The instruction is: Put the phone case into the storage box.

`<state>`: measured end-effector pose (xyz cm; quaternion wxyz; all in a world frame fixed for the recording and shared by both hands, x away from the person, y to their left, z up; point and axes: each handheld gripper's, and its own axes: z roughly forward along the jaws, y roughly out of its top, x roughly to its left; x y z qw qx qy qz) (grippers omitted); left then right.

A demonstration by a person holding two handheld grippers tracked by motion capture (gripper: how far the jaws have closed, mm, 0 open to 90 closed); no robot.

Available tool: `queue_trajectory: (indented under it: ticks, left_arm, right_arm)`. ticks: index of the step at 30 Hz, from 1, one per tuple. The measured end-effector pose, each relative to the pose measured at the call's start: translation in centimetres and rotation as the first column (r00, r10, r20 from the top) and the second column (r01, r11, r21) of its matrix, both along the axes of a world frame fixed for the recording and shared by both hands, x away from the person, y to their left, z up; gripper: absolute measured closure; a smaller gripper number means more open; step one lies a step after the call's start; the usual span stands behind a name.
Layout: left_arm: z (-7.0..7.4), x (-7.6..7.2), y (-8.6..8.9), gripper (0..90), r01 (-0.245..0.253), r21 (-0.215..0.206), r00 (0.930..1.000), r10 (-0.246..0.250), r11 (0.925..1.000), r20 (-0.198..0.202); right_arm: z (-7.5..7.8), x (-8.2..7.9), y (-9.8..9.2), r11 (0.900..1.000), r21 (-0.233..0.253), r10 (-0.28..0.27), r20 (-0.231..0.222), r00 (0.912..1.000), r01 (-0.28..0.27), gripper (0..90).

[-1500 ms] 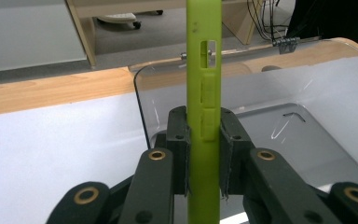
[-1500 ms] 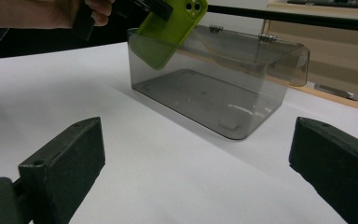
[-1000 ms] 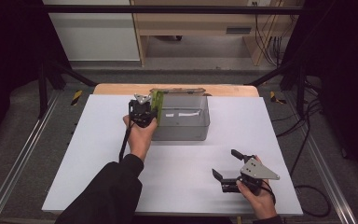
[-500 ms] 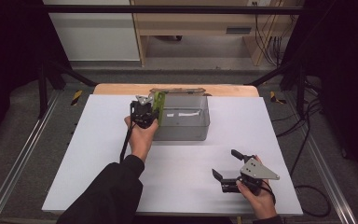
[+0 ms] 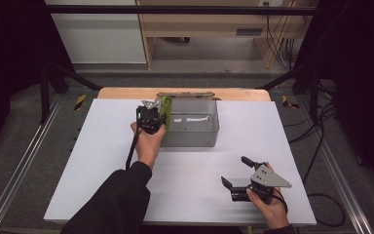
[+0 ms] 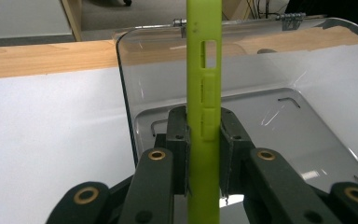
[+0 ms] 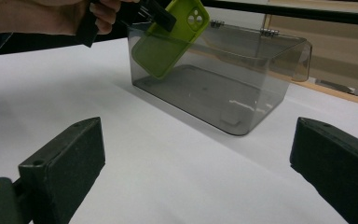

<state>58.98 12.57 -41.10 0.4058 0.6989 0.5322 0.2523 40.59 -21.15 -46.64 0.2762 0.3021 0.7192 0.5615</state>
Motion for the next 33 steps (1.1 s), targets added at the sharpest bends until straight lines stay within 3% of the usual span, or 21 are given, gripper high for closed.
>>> queue_trajectory:
  ticks: [33]
  left_arm:
    - [-0.09, 0.15, 0.20, 76.9, -0.028, 0.016, 0.9993, 0.028, 0.9995, -0.024]
  right_arm:
    - [-0.09, 0.04, 0.11, 1.000, 0.000, -0.001, -0.015, 0.9999, 0.001, 3.3]
